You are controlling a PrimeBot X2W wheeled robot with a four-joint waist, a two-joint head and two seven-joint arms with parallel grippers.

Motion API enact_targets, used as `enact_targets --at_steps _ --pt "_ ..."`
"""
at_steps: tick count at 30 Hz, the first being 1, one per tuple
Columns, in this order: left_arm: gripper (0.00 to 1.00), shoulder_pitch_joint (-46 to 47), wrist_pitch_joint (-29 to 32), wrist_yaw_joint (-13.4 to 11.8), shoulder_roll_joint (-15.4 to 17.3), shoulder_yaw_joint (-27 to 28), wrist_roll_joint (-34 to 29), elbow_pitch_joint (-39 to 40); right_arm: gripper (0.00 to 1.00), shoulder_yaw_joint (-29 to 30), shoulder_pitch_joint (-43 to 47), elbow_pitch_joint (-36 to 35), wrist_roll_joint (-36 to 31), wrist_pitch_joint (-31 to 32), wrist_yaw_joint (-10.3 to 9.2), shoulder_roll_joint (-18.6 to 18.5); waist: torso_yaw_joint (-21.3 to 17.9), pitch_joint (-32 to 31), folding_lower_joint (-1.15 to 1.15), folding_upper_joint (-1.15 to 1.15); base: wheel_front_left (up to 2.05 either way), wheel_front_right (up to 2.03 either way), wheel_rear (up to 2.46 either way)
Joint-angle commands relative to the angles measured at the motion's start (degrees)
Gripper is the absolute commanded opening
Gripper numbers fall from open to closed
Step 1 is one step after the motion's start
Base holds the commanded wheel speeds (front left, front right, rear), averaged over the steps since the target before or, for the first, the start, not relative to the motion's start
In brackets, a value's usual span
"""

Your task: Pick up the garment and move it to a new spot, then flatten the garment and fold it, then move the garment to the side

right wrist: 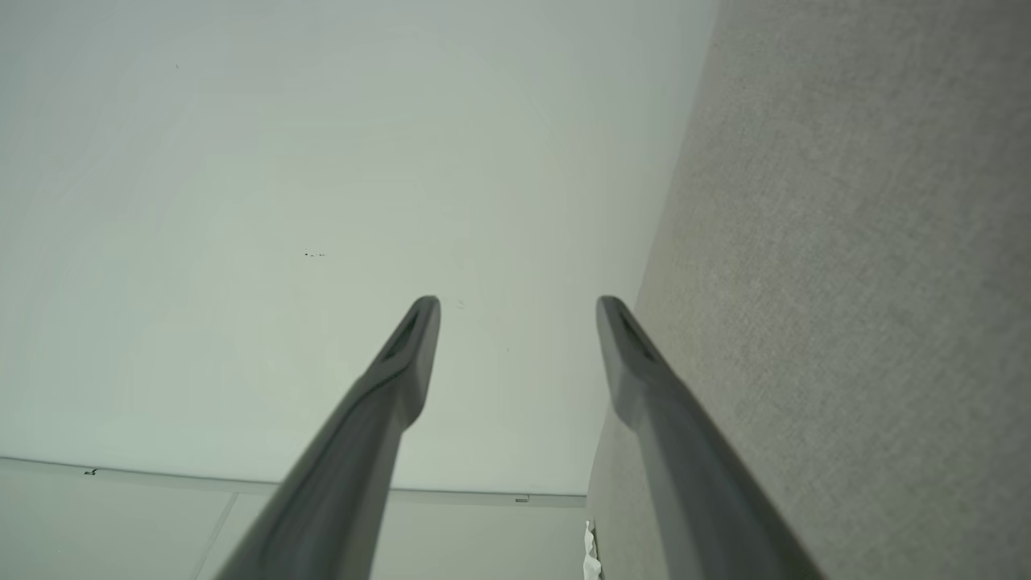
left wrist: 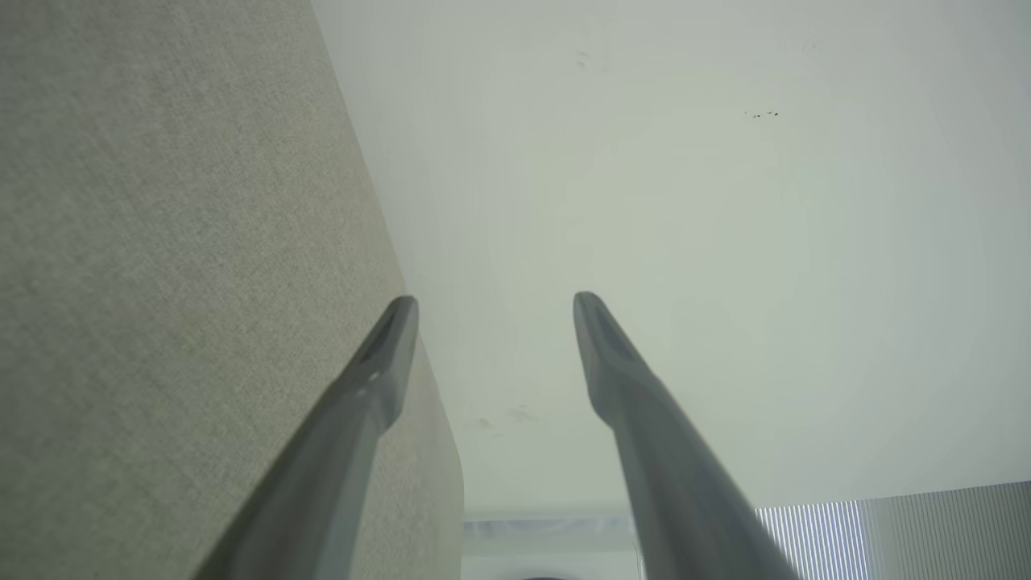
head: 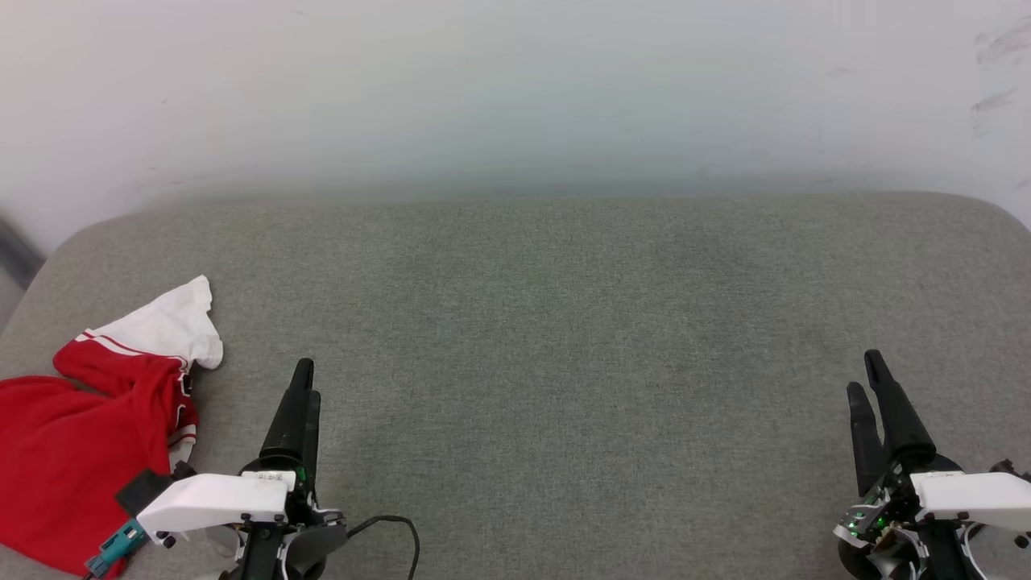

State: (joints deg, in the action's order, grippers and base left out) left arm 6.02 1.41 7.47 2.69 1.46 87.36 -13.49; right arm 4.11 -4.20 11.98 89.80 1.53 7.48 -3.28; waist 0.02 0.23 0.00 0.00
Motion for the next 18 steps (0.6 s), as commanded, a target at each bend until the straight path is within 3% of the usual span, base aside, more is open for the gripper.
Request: enact_targets --at_steps 1,9,18 --pt "1.00 1.7 -0.7 0.0 0.1 -0.6 -1.6 1.5 1.00 -0.6 -1.3 -1.5 -1.1 -0.7 0.01 -0.8 0.0 0.0 0.00 0.00 0.00 0.00 0.00" --pt "1.00 2.1 -2.5 0.0 0.2 -1.4 -11.0 3.3 1.00 -2.2 -1.5 -3.0 -6.5 -2.7 0.01 -2.1 0.2 0.0 0.00 0.00 0.00 0.00 0.00" --pt "1.00 2.3 -4.5 0.0 0.2 -3.1 -23.1 4.4 1.00 -2.8 -1.6 -4.3 -19.4 -4.6 0.01 -2.9 0.4 0.1 0.00 0.00 0.00 0.00 0.00"
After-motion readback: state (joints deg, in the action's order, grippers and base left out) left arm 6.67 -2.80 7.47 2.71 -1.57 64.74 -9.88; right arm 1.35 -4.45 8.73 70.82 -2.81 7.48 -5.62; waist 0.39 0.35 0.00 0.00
